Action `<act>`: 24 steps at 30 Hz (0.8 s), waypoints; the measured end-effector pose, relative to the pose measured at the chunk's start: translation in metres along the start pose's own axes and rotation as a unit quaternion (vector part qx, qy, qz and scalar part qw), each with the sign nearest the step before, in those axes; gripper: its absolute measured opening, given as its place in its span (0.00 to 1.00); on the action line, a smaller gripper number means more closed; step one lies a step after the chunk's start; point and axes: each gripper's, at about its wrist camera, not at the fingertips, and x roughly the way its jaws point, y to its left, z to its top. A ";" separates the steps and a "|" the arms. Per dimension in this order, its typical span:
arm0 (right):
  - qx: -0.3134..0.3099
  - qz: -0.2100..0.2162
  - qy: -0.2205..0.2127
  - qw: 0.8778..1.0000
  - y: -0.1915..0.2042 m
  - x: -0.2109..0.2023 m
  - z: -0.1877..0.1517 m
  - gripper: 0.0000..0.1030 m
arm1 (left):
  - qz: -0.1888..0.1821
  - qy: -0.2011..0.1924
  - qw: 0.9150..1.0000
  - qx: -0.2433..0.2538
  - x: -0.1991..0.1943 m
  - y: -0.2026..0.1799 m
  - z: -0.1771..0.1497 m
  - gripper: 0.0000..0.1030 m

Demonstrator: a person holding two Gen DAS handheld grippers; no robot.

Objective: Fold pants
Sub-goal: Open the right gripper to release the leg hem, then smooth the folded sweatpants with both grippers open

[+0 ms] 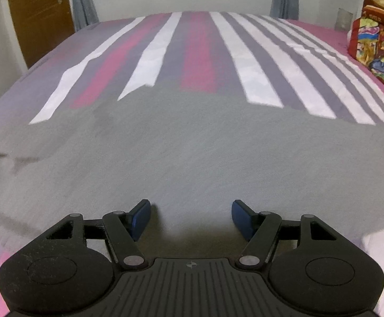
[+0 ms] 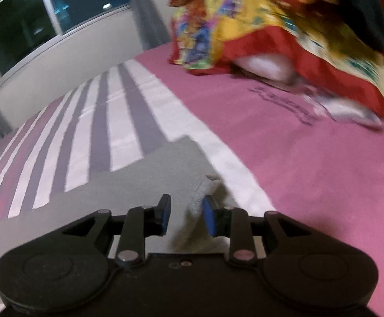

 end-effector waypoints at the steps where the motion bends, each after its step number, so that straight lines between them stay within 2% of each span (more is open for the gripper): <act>1: -0.008 0.007 0.002 1.000 0.007 0.002 0.002 0.28 | -0.002 -0.003 1.000 0.003 0.001 -0.005 0.005 0.66; 8: -0.066 0.080 0.038 0.994 0.087 0.039 0.000 0.29 | -0.033 -0.014 0.999 0.039 0.015 -0.054 0.037 0.66; 13: -0.138 0.117 0.070 0.981 0.156 0.063 -0.024 0.28 | -0.048 0.006 0.997 0.058 0.032 -0.080 0.040 0.66; 16: -0.166 0.109 0.092 0.976 0.176 0.078 -0.037 0.28 | -0.050 0.007 0.997 0.053 0.040 -0.078 0.036 0.67; 18: -0.182 0.093 0.096 0.974 0.181 0.085 -0.044 0.28 | -0.043 0.002 0.997 0.065 0.043 -0.076 0.033 0.80; 20: -0.196 0.081 0.098 0.972 0.187 0.088 -0.049 0.28 | -0.039 0.005 0.997 0.062 0.048 -0.072 0.031 0.87; 24: -0.210 0.067 0.097 0.970 0.195 0.090 -0.051 0.29 | -0.045 0.004 0.997 0.057 0.051 -0.065 0.030 0.89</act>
